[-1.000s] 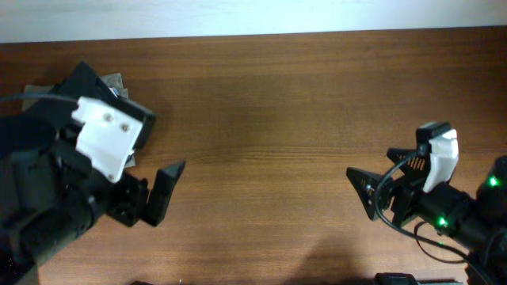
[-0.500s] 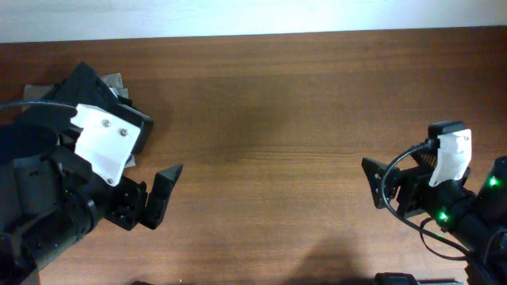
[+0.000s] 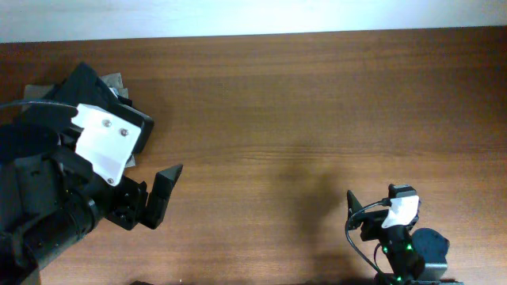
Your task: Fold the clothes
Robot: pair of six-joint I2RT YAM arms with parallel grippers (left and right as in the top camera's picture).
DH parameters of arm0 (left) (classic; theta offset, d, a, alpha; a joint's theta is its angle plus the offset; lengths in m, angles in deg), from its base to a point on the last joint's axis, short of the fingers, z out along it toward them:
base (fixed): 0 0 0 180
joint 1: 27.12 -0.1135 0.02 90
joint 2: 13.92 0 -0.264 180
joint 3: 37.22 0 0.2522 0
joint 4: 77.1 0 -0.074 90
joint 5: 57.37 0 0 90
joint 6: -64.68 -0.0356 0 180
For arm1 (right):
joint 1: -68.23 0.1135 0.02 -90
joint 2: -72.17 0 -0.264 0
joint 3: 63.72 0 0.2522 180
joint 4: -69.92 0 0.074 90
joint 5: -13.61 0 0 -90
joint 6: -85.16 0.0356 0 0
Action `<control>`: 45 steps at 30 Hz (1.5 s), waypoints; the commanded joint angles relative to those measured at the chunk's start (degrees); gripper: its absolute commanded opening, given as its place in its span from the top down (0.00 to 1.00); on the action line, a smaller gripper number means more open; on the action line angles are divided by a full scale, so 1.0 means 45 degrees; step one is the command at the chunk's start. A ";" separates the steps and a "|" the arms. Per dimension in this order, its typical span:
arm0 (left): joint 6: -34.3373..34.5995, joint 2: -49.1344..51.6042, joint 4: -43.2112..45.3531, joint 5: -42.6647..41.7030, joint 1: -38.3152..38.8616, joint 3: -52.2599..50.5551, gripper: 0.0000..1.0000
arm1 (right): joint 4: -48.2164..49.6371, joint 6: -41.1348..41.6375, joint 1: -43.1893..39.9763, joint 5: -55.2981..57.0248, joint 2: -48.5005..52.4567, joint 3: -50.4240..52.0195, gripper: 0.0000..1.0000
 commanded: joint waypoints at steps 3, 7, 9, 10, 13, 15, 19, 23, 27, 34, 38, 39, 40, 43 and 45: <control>0.0160 -0.0005 0.0000 0.0087 0.0039 0.0000 0.01 | 0.1379 0.0000 -0.0049 -0.0131 -0.0160 0.0996 0.01; 0.0160 -0.0005 0.0000 0.0092 0.0039 0.0000 0.01 | 0.1370 0.0000 -0.0044 -0.0126 -0.0155 0.0991 0.01; 0.0160 -0.0005 0.0000 0.0087 0.0039 0.0000 0.01 | 0.1370 0.0000 -0.0044 -0.0126 -0.0160 0.0991 0.01; 0.0160 -0.0005 0.0000 0.0087 0.0039 0.0005 0.01 | 0.1370 0.0000 -0.0044 -0.0131 -0.0155 0.0991 0.01; 0.0160 -0.0005 0.0000 0.0087 0.0039 0.0005 0.01 | 0.1370 0.0000 -0.0044 -0.0131 -0.0155 0.0991 0.01; 0.0160 -0.0005 0.0000 0.0092 0.0039 0.0000 0.01 | 0.1370 0.0000 -0.0044 -0.0131 -0.0155 0.0991 0.01; -0.0214 0.0010 0.0160 0.0248 0.0039 0.0000 0.01 | 0.1370 0.0000 -0.0044 -0.0126 -0.0155 0.0991 0.01; -0.0457 -0.0923 0.4959 0.0656 -0.0933 -0.2467 0.01 | 0.1370 -0.0005 -0.0044 -0.0126 -0.0155 0.0991 0.01; -0.0457 -0.3818 1.0846 -0.0457 -0.2501 -0.9457 0.01 | 0.1370 0.0000 -0.0049 -0.0126 -0.0160 0.0996 0.02; -0.0461 -1.1268 1.5722 -0.0442 -0.4420 -1.9768 0.01 | 0.1370 0.0000 -0.0044 -0.0126 -0.0155 0.0991 0.01; -0.0457 -1.4353 1.7039 -0.0447 -0.4653 -2.3037 0.01 | 0.1370 0.0000 -0.0044 -0.0126 -0.0155 0.0991 0.01; -0.0457 -1.5106 1.7520 -0.0466 -0.4648 -2.3945 0.01 | 0.1370 0.0000 -0.0044 -0.0126 -0.0155 0.0991 0.01; -0.0457 -1.5956 1.8297 -0.0646 -0.4648 -2.5038 0.01 | 0.1370 0.0000 -0.0044 -0.0126 -0.0155 0.0991 0.01; -0.0457 -1.6169 2.1328 -0.1171 -0.4546 -2.7462 0.01 | 0.1370 0.0000 -0.0044 -0.0126 -0.0155 0.0991 0.01; -0.0457 -1.6169 2.2139 -0.1171 -0.4517 -2.8234 0.01 | 0.1370 -0.0005 -0.0044 -0.0126 -0.0155 0.0991 0.01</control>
